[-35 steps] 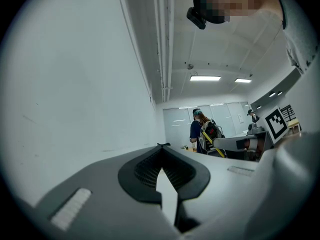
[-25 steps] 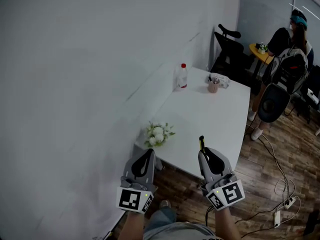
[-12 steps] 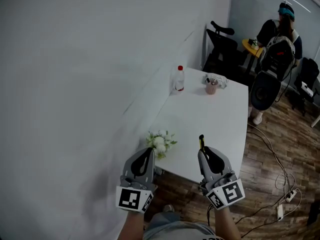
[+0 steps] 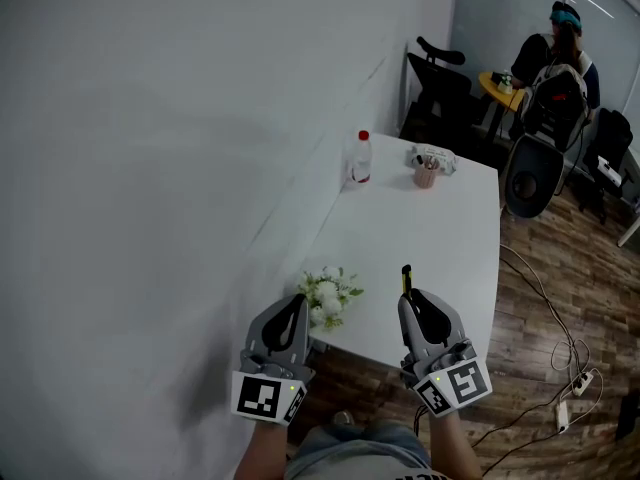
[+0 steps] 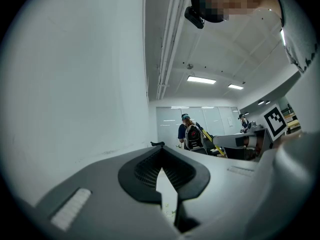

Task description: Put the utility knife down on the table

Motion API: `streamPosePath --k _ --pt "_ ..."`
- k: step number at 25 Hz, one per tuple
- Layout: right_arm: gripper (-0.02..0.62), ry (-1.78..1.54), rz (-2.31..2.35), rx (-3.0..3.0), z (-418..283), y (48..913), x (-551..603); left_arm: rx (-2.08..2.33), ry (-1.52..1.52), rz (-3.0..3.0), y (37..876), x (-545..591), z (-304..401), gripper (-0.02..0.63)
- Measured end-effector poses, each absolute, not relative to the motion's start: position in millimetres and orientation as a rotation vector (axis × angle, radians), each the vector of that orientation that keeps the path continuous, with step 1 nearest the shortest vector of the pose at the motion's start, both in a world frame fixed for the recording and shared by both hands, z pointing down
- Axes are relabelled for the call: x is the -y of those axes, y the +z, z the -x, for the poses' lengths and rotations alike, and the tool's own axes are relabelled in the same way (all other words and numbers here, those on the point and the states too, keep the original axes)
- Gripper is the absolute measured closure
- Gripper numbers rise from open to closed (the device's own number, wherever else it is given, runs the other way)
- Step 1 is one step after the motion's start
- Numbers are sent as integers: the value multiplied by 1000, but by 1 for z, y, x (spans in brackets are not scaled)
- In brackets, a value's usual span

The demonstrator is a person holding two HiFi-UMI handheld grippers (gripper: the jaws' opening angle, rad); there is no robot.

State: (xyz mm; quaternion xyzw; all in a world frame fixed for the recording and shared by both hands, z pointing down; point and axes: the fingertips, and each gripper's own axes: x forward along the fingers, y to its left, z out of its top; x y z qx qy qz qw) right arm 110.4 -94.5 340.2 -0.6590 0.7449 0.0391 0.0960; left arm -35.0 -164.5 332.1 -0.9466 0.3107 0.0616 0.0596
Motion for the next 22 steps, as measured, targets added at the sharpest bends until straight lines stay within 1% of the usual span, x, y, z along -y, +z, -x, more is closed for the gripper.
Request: streamPosePath --k 10,22 --pt "541 80 1960 -2245 -115 351 120 -969 187 2890 343 188 30 592" --pt "541 29 1877 -2367 -130 354 188 -1079 192 2853 344 225 20 591"
